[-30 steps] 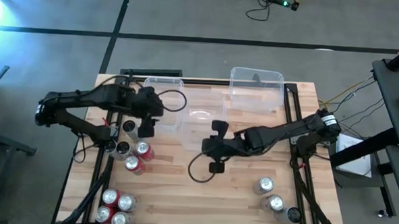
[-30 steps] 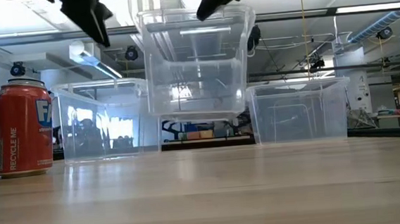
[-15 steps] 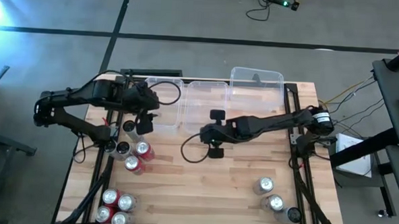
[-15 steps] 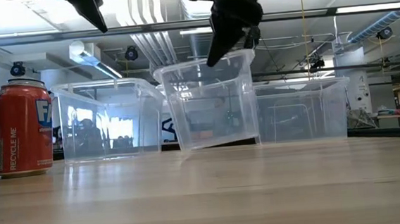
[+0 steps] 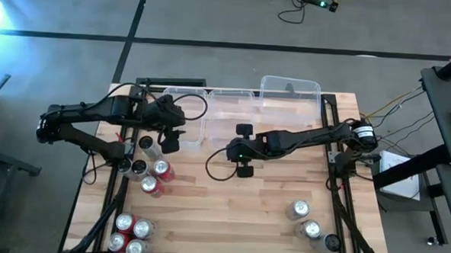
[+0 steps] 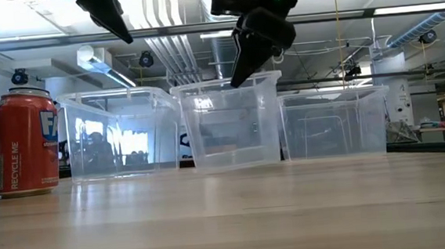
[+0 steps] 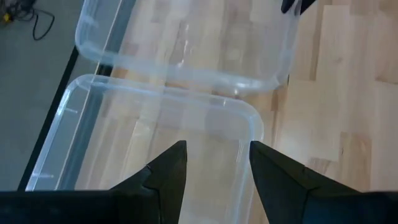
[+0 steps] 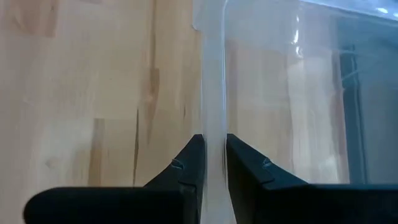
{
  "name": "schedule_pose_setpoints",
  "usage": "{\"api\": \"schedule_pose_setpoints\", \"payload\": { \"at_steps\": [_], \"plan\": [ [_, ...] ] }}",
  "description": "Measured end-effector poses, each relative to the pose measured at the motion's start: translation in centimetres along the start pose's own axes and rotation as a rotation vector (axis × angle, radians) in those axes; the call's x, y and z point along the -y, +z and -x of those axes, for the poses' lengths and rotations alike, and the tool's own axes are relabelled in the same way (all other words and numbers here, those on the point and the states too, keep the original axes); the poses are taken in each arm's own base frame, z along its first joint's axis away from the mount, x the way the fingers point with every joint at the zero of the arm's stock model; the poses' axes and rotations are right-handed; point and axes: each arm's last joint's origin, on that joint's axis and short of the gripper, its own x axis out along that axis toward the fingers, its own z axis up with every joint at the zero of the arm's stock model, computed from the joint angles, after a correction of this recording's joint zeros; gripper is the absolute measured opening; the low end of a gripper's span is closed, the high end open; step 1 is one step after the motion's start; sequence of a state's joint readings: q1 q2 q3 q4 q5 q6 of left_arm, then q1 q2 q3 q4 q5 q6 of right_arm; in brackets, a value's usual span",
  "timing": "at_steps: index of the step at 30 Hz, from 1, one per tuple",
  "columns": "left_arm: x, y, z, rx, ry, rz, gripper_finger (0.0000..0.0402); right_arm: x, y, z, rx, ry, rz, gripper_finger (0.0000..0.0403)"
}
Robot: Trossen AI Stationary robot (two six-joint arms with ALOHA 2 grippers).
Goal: Sort soda cans
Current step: Adjust the transparent bins
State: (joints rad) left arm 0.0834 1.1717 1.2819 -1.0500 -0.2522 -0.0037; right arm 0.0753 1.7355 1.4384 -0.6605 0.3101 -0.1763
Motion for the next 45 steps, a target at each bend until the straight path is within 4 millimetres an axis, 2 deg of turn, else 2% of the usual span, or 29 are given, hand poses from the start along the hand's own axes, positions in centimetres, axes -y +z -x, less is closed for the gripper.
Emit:
{"api": "schedule_pose_setpoints", "payload": {
  "at_steps": [11, 17, 32, 39, 45],
  "plan": [
    [0.0, 0.1, -0.1, 0.015, -0.001, 0.033, 0.0160, 0.6, -0.2, -0.2, -0.011, -0.015, -0.038, 0.0137],
    [0.1, -0.1, 0.0, 0.006, -0.002, 0.070, 0.0160, 0.9, -0.3, -0.3, -0.018, -0.038, -0.082, 0.0155],
    [0.0, -0.2, 0.4, 0.026, -0.005, 0.129, 0.0160, 1.2, -0.7, -0.4, -0.052, -0.011, -0.234, 0.0109],
    [0.2, -0.2, 0.4, 0.028, -0.010, 0.120, 0.0160, 1.2, -0.7, -0.4, -0.051, -0.010, -0.250, 0.0073],
    [0.5, -0.2, 0.5, 0.032, -0.021, 0.107, 0.0160, 1.2, -0.7, -0.4, -0.052, -0.009, -0.260, 0.0059]
  ]
}}
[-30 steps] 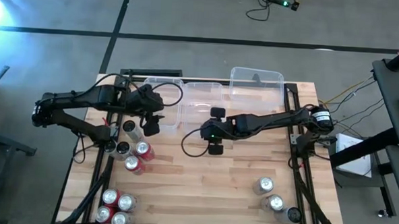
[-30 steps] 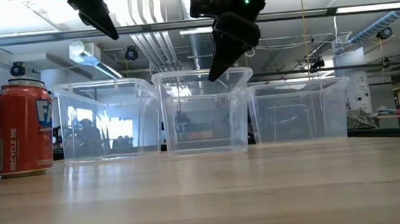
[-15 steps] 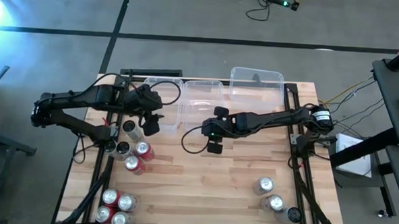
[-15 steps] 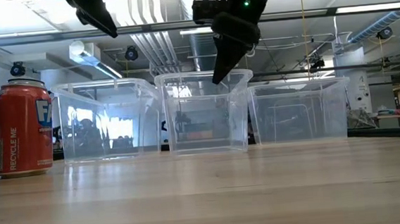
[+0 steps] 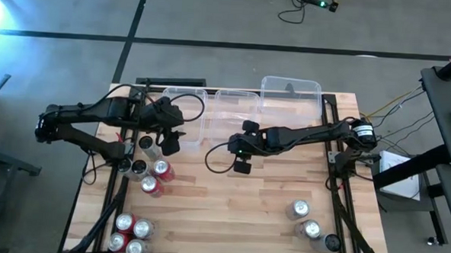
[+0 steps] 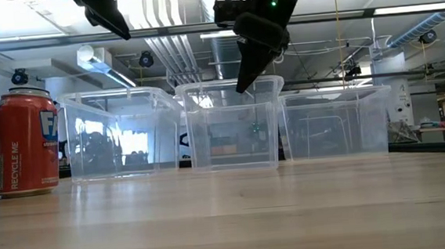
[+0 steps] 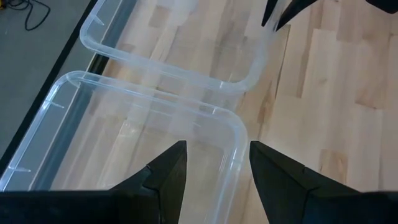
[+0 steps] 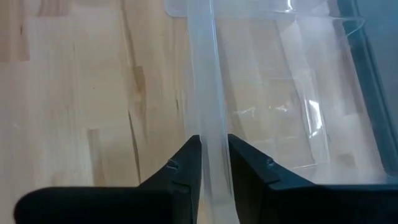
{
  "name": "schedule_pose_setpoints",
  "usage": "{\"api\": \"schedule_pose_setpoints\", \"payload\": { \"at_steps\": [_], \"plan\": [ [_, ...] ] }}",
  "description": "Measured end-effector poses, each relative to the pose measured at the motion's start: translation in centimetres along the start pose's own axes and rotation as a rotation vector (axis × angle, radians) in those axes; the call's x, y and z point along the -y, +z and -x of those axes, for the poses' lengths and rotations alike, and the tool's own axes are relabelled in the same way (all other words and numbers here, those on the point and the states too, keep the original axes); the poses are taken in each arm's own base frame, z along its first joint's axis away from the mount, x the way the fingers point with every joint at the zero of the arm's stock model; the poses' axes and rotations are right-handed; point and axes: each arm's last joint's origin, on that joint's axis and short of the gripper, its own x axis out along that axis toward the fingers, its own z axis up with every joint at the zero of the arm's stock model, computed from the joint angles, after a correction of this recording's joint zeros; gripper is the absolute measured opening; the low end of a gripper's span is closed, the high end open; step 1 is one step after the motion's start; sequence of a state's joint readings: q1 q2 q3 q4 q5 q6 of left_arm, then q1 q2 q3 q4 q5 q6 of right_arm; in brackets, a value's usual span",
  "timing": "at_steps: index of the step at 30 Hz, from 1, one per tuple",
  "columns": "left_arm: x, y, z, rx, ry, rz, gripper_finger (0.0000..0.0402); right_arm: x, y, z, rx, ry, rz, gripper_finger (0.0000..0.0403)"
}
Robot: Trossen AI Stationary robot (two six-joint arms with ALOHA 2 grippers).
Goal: Sort soda cans
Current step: Adjust the transparent bins
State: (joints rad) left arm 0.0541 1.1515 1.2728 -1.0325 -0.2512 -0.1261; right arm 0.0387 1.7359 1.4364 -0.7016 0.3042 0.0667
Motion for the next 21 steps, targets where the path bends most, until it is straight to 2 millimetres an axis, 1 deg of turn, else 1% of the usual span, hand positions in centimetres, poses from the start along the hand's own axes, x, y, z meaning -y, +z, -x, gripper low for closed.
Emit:
{"api": "schedule_pose_setpoints", "payload": {
  "at_steps": [5, 9, 12, 21],
  "plan": [
    [0.03, 0.00, 0.01, 0.000, 0.000, -0.001, 0.0160, -0.02, -0.01, 0.00, 0.000, 0.002, 0.048, 0.0066],
    [0.03, 0.00, 0.01, 0.000, -0.001, -0.001, 0.0160, 0.01, -0.08, 0.00, -0.008, 0.001, 0.164, 0.0074],
    [0.02, -0.02, 0.01, -0.001, -0.001, 0.006, 0.0160, 0.18, -0.12, -0.05, -0.014, -0.003, 0.219, 0.0076],
    [0.03, -0.10, 0.01, -0.010, 0.000, 0.010, 0.0160, 0.27, -0.66, 0.12, -0.067, -0.002, 0.273, 0.0059]
  ]
}}
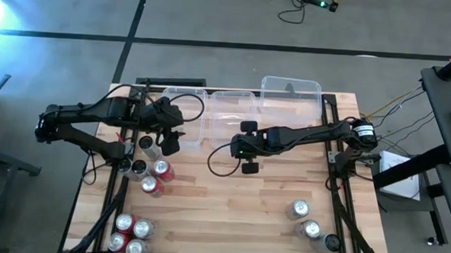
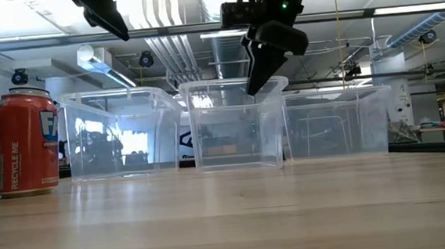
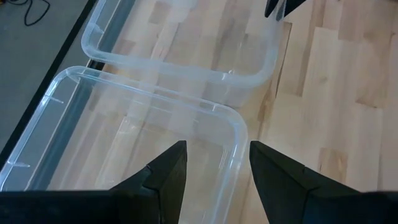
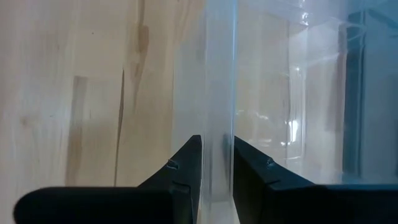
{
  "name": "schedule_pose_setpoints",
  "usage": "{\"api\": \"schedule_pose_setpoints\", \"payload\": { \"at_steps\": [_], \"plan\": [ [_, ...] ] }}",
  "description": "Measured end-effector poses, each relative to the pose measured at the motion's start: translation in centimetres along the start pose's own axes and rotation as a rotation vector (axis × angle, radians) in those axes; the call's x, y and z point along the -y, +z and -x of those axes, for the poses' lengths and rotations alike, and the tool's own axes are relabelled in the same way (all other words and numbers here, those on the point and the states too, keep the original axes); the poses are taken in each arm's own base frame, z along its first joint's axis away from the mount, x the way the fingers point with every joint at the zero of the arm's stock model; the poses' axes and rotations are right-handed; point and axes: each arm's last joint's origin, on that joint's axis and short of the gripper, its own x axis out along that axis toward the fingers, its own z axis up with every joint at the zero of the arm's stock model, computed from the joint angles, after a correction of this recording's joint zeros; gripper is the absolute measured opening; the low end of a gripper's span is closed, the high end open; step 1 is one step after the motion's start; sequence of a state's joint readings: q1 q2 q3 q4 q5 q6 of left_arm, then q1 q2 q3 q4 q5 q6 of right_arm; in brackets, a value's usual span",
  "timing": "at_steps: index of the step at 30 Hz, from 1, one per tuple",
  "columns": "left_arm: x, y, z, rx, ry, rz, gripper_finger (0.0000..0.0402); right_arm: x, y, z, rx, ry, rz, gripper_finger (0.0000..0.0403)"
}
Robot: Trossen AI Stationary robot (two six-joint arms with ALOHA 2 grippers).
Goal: Sort soda cans
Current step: Adjust the transparent bins
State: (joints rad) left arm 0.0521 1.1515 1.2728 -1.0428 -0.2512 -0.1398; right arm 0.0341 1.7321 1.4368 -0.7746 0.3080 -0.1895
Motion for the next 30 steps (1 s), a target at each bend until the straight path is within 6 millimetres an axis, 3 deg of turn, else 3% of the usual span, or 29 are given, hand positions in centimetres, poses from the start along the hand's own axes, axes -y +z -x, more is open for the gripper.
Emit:
{"api": "schedule_pose_setpoints", "payload": {
  "at_steps": [22, 30],
  "plan": [
    [0.03, 0.00, -0.01, 0.000, -0.001, 0.004, 0.0160, 0.62, 0.10, -0.17, 0.017, -0.016, -0.139, 0.0053],
    [0.03, 0.00, -0.01, 0.000, -0.001, 0.004, 0.0160, 0.60, 0.11, -0.16, 0.017, -0.016, -0.122, 0.0074]
  ]
}}
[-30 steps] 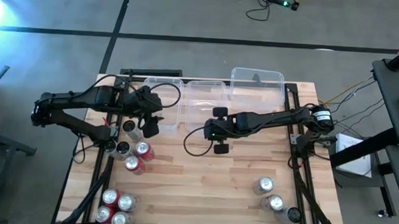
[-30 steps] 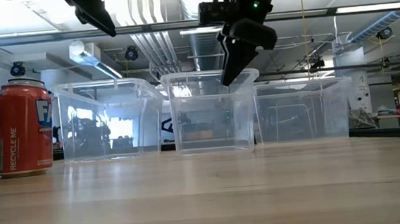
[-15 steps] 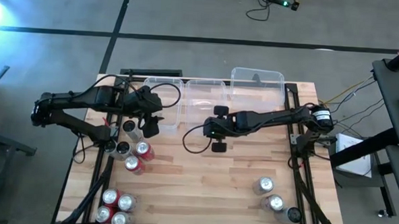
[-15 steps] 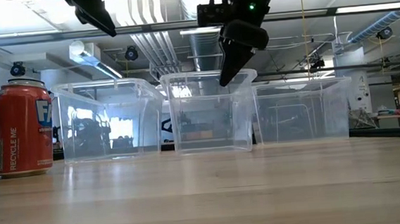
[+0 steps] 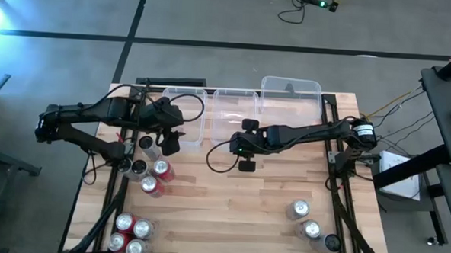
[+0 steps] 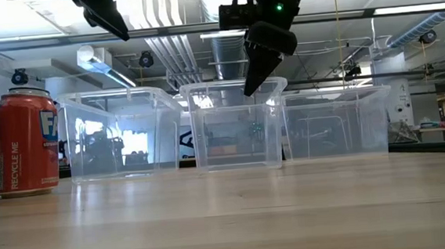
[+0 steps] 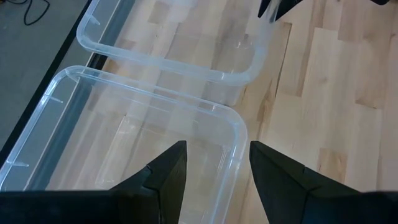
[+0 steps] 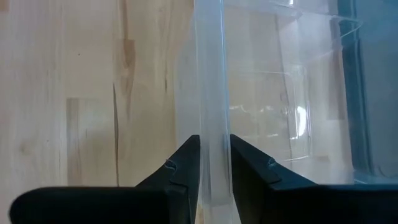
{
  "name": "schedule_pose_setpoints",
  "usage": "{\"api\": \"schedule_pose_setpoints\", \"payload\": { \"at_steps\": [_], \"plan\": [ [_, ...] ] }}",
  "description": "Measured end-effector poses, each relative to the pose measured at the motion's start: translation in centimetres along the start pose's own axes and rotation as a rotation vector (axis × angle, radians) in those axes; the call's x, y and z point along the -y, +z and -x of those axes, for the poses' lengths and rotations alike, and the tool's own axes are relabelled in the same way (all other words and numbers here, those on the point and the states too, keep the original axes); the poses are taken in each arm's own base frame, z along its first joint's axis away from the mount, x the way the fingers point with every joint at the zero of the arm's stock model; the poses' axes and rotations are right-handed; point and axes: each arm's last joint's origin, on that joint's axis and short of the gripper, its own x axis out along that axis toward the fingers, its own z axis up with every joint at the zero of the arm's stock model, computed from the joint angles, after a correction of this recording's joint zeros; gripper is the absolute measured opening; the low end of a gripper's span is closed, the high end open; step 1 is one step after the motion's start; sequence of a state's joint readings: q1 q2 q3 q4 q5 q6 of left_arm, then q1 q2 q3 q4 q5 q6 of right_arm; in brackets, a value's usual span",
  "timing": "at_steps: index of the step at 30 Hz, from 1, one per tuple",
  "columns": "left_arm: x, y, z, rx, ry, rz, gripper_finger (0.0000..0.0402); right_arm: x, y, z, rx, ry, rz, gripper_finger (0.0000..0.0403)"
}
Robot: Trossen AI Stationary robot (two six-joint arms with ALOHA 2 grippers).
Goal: Sort soda cans
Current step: Adjust the transparent bins
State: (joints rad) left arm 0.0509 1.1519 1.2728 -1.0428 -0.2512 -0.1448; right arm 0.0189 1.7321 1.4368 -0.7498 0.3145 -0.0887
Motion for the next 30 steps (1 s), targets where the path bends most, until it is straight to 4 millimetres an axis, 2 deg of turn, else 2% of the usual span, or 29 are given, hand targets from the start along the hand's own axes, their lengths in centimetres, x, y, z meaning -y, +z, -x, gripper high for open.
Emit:
{"api": "schedule_pose_setpoints", "payload": {
  "at_steps": [10, 18, 23, 26, 30],
  "plan": [
    [0.0, 0.0, 0.0, -0.001, 0.000, -0.001, 0.0160, -0.1, 0.1, 0.4, -0.002, 0.003, 0.017, 0.0103],
    [-0.1, -0.1, 0.4, 0.015, -0.002, -0.024, 0.0160, 0.2, 2.3, 4.0, 0.062, 0.009, 0.013, 0.0136],
    [-0.4, -0.2, 1.4, 0.071, -0.012, -0.011, 0.0160, 1.5, 3.1, 7.4, 0.073, -0.017, -0.036, 0.0155],
    [-0.4, -0.4, 2.1, 0.156, -0.083, 0.032, 0.0160, 3.2, 2.5, 9.0, 0.017, -0.161, -0.118, 0.0168],
    [0.1, -1.6, 1.6, 0.257, -0.194, 0.070, 0.0160, 5.6, -0.2, 10.0, -0.141, -0.262, -0.231, 0.0189]
  ]
}}
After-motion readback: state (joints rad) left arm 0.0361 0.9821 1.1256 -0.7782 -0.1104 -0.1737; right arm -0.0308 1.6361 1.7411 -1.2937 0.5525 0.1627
